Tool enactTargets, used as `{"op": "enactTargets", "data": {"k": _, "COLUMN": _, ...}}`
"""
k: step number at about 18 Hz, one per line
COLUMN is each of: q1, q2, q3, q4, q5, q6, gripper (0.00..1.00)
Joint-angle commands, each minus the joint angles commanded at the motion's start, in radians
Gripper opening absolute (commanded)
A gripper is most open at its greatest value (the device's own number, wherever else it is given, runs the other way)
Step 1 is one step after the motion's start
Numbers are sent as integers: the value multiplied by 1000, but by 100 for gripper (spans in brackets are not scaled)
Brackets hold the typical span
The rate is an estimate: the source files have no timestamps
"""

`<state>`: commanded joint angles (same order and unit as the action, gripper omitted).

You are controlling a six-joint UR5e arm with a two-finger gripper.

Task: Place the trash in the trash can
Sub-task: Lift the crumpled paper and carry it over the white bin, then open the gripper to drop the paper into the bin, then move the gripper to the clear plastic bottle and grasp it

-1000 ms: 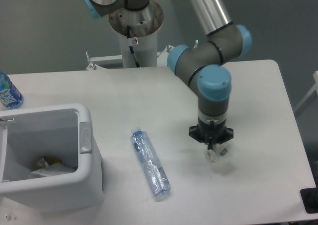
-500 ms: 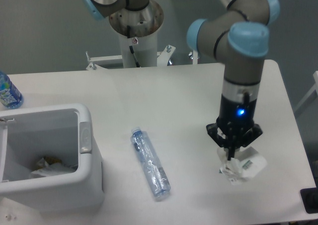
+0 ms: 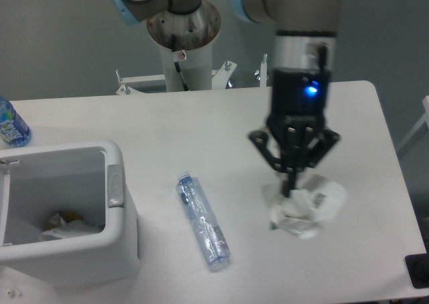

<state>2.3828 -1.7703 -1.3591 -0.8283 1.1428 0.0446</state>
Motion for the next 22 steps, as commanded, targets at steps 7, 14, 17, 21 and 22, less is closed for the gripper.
{"op": "enactTargets", "data": {"k": 7, "q1": -244, "q2": 31, "q3": -70, "q4": -3, "q5": 14, "q6": -19, "gripper": 0}}
{"op": "enactTargets", "data": {"k": 14, "q1": -298, "q2": 28, "q3": -126, "q4": -3, "q5": 18, "q6": -20, "gripper": 97}}
{"op": "enactTargets", "data": {"k": 17, "q1": -280, "q2": 32, "q3": -132, "q4": -3, "q5": 43, "q6": -28, "gripper": 100}}
{"op": "enactTargets", "data": {"k": 21, "q1": -118, "q2": 41, "q3": -135, "q4": -5, "q5": 43, "q6": -81, "gripper": 100}}
{"op": "enactTargets", "data": {"k": 22, "q1": -73, "q2": 34, "q3": -138, "q4": -5, "q5": 43, "q6": -81, "gripper": 100}}
